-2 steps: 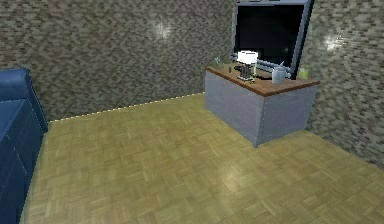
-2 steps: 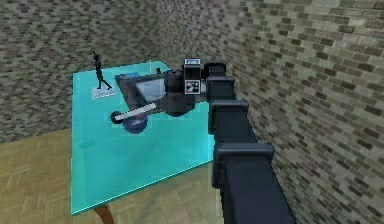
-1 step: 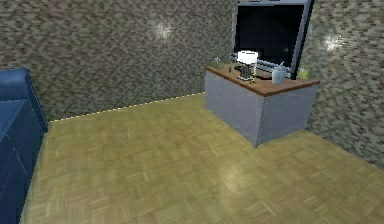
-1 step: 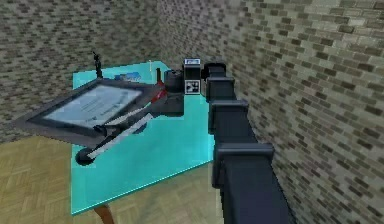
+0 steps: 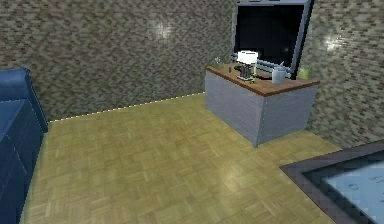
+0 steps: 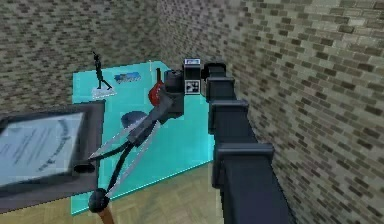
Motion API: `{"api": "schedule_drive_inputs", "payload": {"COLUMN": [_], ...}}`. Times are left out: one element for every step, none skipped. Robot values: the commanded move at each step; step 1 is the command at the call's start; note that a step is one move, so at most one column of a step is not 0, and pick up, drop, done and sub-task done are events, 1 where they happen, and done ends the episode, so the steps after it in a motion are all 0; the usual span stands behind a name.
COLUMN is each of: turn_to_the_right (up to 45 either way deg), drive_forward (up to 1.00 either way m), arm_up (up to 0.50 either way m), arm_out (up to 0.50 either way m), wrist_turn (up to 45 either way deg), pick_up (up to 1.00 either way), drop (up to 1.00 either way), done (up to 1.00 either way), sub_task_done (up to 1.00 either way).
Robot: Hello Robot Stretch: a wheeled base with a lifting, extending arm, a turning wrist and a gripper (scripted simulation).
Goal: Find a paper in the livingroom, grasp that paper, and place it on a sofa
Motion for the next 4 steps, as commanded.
{"api": "schedule_drive_inputs", "payload": {"turn_to_the_right": [0.0, -27.0, 0.0, 0.0], "drive_forward": [0.0, 0.0, 1.0, 0.95], "arm_up": [0.0, 0.0, 0.0, 0.0], "arm_out": [-0.28, 0.0, 0.0, 0.0], "wrist_turn": [0.0, 0.0, 0.0, 0.0], "pick_up": [0.0, 0.0, 0.0, 0.0], "drop": [0.0, 0.0, 0.0, 0.0], "done": [0.0, 0.0, 0.0, 0.0], "sub_task_done": [0.0, 0.0, 0.0, 0.0]}}
